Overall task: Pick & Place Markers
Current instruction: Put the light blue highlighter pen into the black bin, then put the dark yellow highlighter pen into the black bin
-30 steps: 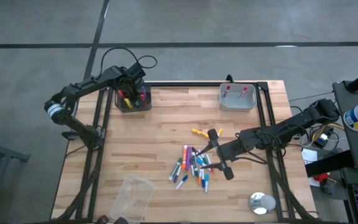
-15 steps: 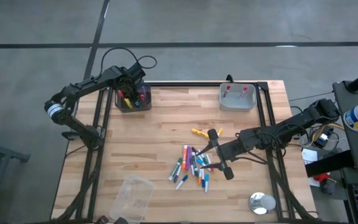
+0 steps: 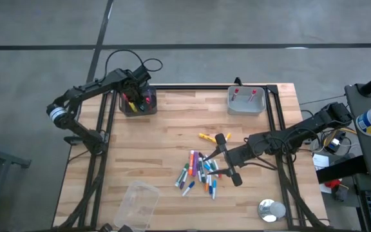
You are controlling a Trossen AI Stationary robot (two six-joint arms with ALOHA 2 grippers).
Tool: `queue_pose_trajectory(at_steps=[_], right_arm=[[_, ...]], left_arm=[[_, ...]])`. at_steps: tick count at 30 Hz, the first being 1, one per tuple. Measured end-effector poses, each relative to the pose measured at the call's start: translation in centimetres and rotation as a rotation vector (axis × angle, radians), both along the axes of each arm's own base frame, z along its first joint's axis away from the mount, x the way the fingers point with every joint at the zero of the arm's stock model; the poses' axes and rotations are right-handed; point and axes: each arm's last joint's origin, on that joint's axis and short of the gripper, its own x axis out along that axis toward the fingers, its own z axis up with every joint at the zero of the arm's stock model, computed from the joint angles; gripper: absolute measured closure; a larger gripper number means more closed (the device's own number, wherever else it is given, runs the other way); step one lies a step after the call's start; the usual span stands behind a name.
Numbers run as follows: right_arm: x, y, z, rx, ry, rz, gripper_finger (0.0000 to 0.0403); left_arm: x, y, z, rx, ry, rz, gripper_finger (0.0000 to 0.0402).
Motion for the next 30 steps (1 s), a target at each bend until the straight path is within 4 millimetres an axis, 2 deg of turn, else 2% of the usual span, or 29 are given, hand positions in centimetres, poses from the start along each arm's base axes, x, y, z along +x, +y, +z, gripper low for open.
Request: queue_pose_trajectory(at_steps=[19,30], right_arm=[[0.0,0.0,0.0,0.0,0.0,0.0,0.0184],[0.0,0.0,0.0,0.0,0.0,0.0,0.0184]], left_arm=[[-0.2,-0.1,1.3,-0.002,0.014,-0.015,0.0295],[-0.4,-0.3,4.7,0.043,0.002,-0.019,0.0295]])
